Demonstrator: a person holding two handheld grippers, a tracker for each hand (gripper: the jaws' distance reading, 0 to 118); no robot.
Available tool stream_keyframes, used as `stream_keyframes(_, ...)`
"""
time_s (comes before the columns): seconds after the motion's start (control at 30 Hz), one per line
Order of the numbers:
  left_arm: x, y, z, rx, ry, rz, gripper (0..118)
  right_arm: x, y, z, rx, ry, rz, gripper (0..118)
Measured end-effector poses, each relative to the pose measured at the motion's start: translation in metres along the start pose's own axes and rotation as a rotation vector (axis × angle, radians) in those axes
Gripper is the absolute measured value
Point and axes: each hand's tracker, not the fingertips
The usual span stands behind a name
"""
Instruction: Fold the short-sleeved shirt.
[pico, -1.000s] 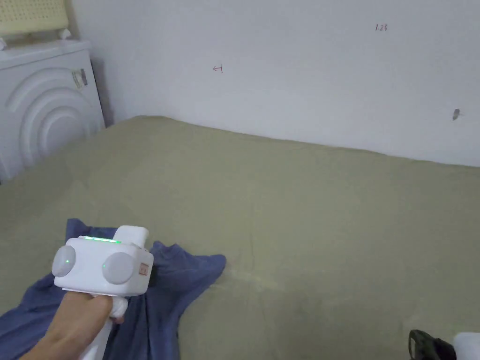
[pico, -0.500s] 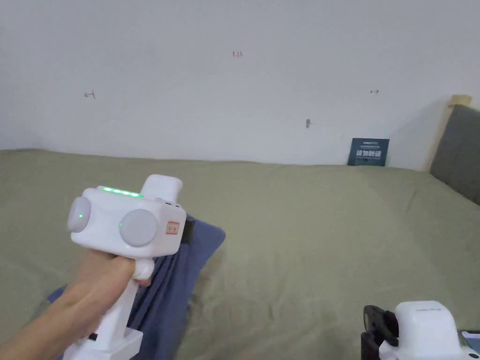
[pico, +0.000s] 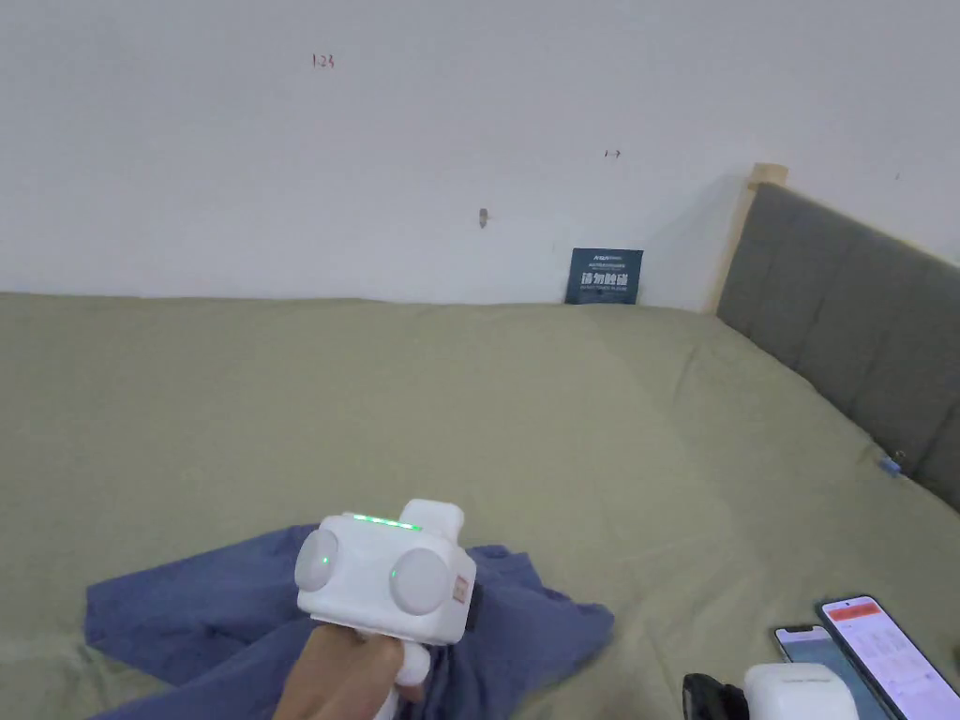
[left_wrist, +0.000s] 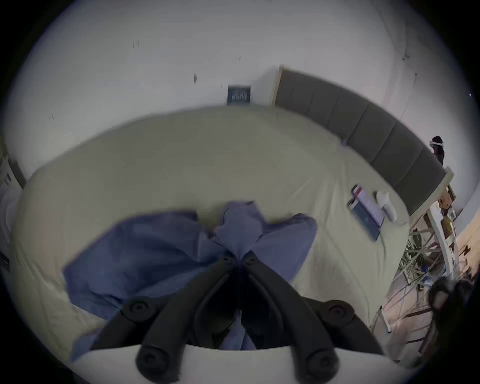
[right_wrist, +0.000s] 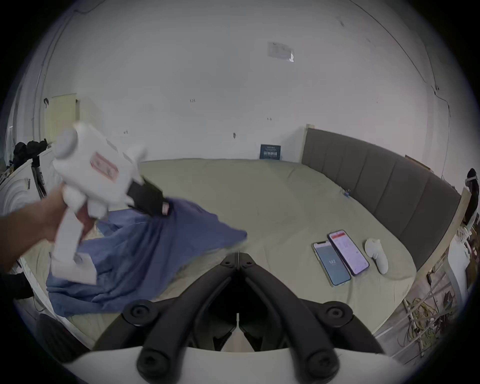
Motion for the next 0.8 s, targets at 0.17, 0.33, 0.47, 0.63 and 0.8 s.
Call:
stream_keyframes(0.17,-0.031,-0.022,0.039,0.110,0.024,0.066,87,-0.002,0.003,0.000,-0.005,-0.001,-0.013,0)
stream_keyframes(0.33,-0.081,-0.069,0.155,0.274,0.089,0.117,118,-0.018,0.010,0.015,0.039,0.028,-0.026,0)
stream_keyframes(0.47,-0.118,-0.123,0.251,0.403,0.211,0.172,88,-0.034,0.014,0.033,0.094,0.056,-0.030,0)
stream_keyframes(0.63,-0.141,-0.192,0.340,0.537,0.369,0.214,0,-0.051,0.018,0.054,0.139,0.083,-0.003,0)
stream_keyframes(0.8,-0.151,-0.240,0.383,0.595,0.517,0.231,0,-0.063,0.014,0.068,0.160,0.105,0.025,0)
